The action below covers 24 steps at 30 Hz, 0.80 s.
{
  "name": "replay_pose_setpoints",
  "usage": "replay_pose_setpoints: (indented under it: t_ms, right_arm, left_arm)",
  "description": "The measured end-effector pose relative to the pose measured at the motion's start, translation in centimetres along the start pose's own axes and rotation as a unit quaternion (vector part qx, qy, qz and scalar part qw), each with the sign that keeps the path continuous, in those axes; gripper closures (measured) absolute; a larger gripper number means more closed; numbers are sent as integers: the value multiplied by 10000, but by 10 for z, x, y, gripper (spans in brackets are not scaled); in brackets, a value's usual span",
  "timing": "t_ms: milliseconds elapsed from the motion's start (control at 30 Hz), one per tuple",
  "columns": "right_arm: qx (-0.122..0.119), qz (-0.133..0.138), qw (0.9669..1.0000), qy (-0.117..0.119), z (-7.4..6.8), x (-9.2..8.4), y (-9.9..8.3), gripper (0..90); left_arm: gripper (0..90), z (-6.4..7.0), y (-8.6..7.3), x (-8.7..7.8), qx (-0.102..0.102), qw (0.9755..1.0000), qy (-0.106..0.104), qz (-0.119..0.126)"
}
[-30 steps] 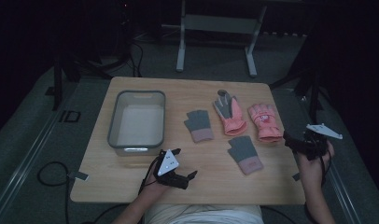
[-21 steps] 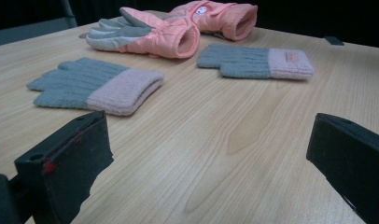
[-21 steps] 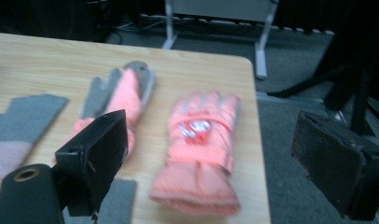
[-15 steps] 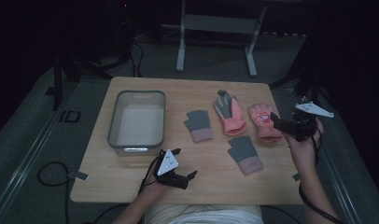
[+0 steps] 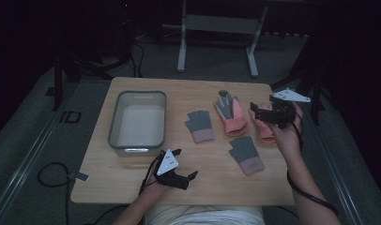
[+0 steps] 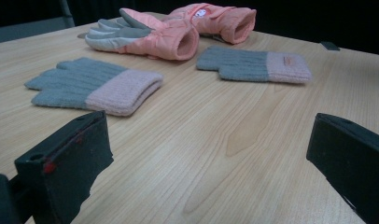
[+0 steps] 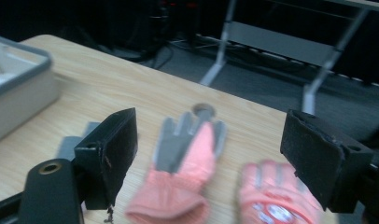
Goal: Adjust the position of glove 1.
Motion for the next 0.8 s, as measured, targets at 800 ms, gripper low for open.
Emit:
replay_pose_setpoints:
  t_ms: [800]
  right_arm:
    - [-1004,-519,9866,1175,-91,92,-11,363]
  left_arm:
    - [0,1,0,0,21,10000,-17,37]
Point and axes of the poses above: each handheld gripper's, and its own axes: x roughly forward along the jaws, y roughly out of its top, z roughly to its right, the point moved 5 cm from there along x, roughly forward along the jaws, and after that the axes turned 11 degrees about x, right-handed, at the moved point
